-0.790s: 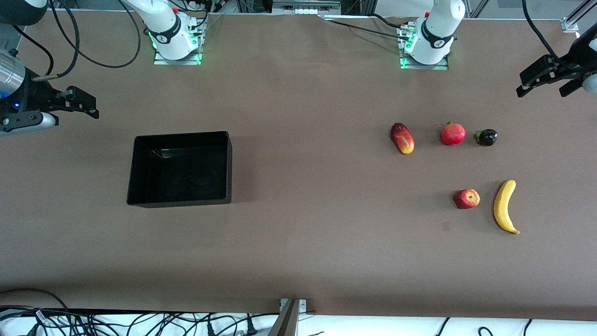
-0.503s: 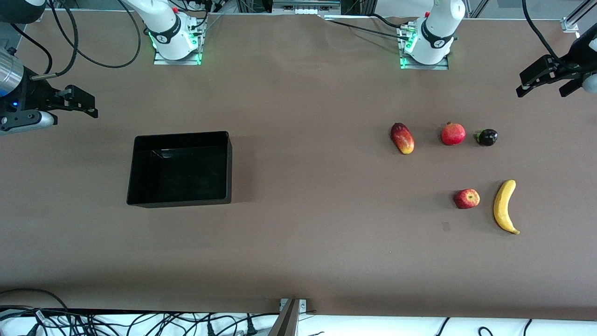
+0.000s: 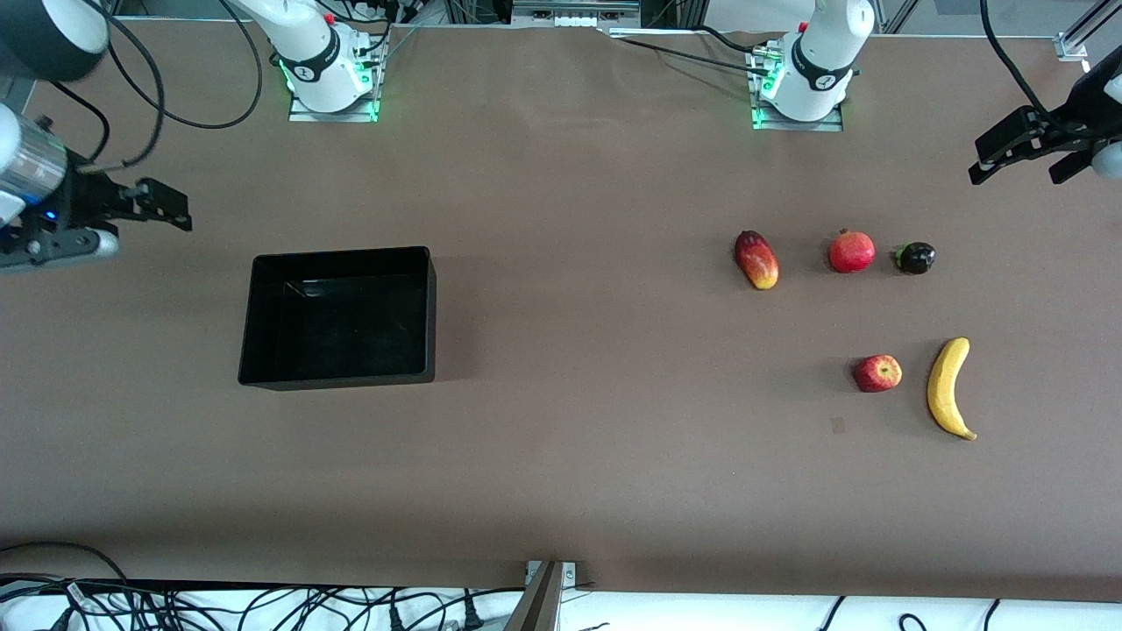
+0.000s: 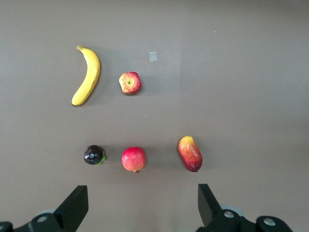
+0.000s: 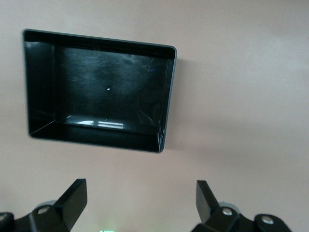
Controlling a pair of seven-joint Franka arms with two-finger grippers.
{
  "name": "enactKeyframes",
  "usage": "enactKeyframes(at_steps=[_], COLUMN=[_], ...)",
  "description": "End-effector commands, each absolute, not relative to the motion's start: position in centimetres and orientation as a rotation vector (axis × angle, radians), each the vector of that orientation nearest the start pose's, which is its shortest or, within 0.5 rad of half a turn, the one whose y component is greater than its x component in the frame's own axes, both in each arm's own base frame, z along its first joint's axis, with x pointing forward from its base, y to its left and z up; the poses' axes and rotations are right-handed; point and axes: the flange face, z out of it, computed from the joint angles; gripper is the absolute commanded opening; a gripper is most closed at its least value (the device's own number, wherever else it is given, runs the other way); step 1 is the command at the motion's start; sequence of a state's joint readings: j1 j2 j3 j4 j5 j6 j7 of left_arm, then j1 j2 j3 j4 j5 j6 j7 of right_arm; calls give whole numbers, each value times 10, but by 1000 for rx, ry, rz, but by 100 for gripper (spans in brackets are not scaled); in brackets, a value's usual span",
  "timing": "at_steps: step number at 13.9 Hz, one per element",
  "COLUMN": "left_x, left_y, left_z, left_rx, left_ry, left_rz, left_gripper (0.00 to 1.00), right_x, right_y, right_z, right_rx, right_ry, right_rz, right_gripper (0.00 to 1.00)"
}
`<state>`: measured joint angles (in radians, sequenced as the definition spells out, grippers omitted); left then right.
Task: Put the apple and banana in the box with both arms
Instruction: 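Move the right gripper toward the black box while the left gripper reaches the apple, then grip the box wall with the right gripper while the left gripper grasps the apple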
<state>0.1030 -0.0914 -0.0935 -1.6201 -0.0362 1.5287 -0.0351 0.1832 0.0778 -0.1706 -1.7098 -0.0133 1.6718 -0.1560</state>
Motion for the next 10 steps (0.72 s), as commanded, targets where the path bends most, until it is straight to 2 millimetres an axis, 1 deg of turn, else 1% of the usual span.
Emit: enactKeyframes(at_steps=[1, 2, 3, 4, 5, 6, 7, 8, 9, 10], left_x=[561, 583, 604, 625, 641, 654, 663, 672, 679, 685], left_y=[11, 19, 26, 36, 45, 50, 52, 57, 57, 59], left_z=[607, 581, 552, 522, 495, 468, 445, 418, 390, 366], left_rx=[-3188, -3191, -3197, -3196, -3196, -3197, -3197, -3197, -3197, -3186], left_ry=[-84, -101, -112, -130, -150, -160, -166, -183, -189, -190], left_rz=[7, -20, -34, -66, -94, -103, -108, -106, -103, -107], left_gripper=[100, 100, 100, 100, 100, 100, 100, 100, 100, 100], right_x=[569, 568, 569, 569, 571, 573, 574, 574, 570, 567], right_y=[-9, -9, -11, -12, -15, -19, -19, -21, -26, -29], right_z=[433, 404, 381, 360, 344, 328, 311, 295, 278, 266], right_rx=[-3163, -3164, -3171, -3174, -3177, -3180, -3182, -3187, -3187, -3190], right_ry=[-208, -195, -162, -155, -145, -130, -128, -126, -110, -101], right_rz=[217, 211, 211, 220, 220, 225, 222, 210, 212, 197], right_gripper=[100, 100, 100, 100, 100, 100, 100, 98, 92, 83])
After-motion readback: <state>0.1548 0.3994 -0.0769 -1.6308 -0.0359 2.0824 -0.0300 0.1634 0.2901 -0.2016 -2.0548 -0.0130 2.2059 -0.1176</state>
